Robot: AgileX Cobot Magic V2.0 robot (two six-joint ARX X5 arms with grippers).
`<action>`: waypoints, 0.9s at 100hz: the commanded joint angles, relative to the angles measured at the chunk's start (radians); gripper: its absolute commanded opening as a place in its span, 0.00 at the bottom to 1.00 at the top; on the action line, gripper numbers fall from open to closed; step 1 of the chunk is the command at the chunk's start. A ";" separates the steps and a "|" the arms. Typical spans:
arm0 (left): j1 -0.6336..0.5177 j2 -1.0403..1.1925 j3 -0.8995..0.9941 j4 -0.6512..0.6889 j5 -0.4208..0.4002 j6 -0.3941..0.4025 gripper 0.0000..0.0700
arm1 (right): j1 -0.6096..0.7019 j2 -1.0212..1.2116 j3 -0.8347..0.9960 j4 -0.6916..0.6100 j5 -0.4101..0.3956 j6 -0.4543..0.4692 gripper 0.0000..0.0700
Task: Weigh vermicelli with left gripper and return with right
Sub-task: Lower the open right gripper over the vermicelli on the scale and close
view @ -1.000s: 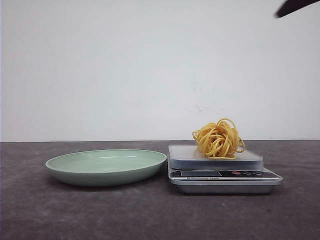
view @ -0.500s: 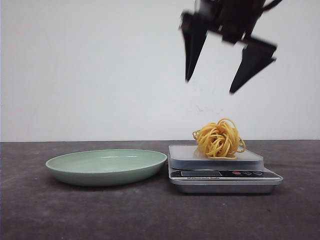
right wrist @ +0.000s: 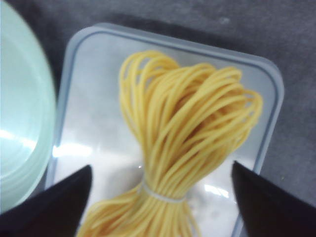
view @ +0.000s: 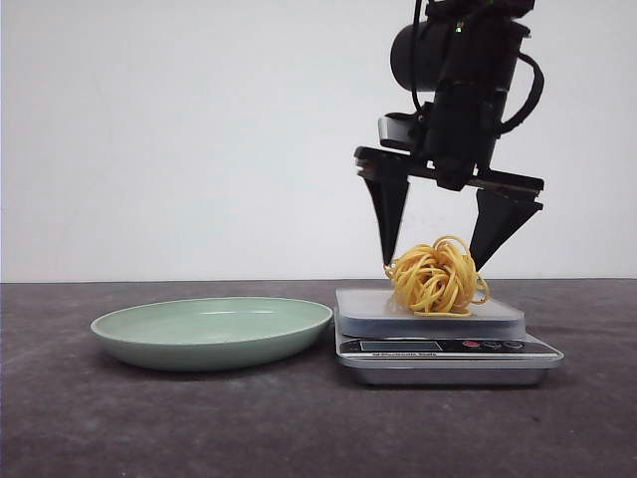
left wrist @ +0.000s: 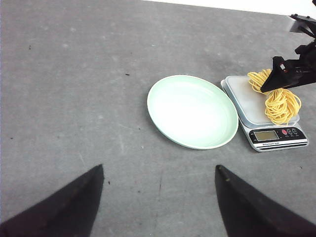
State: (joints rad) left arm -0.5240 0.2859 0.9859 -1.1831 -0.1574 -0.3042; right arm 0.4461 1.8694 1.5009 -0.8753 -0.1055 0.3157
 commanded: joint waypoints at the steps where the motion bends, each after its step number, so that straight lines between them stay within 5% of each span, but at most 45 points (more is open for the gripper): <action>1: -0.005 0.000 0.016 0.007 0.001 -0.003 0.60 | 0.006 0.020 0.020 0.002 -0.002 0.013 0.63; 53: -0.005 0.000 0.016 0.002 0.000 -0.003 0.60 | 0.008 0.021 0.019 -0.039 -0.010 0.040 0.27; 62: -0.005 0.000 0.016 -0.002 0.000 -0.003 0.60 | 0.009 0.021 0.019 -0.041 -0.008 0.040 0.00; 90: -0.005 0.000 0.016 -0.004 0.000 -0.003 0.60 | 0.025 0.016 0.020 -0.015 0.000 0.034 0.00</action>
State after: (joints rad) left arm -0.5240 0.2859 0.9859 -1.1938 -0.1577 -0.3042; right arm 0.4580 1.8694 1.5009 -0.9070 -0.1040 0.3466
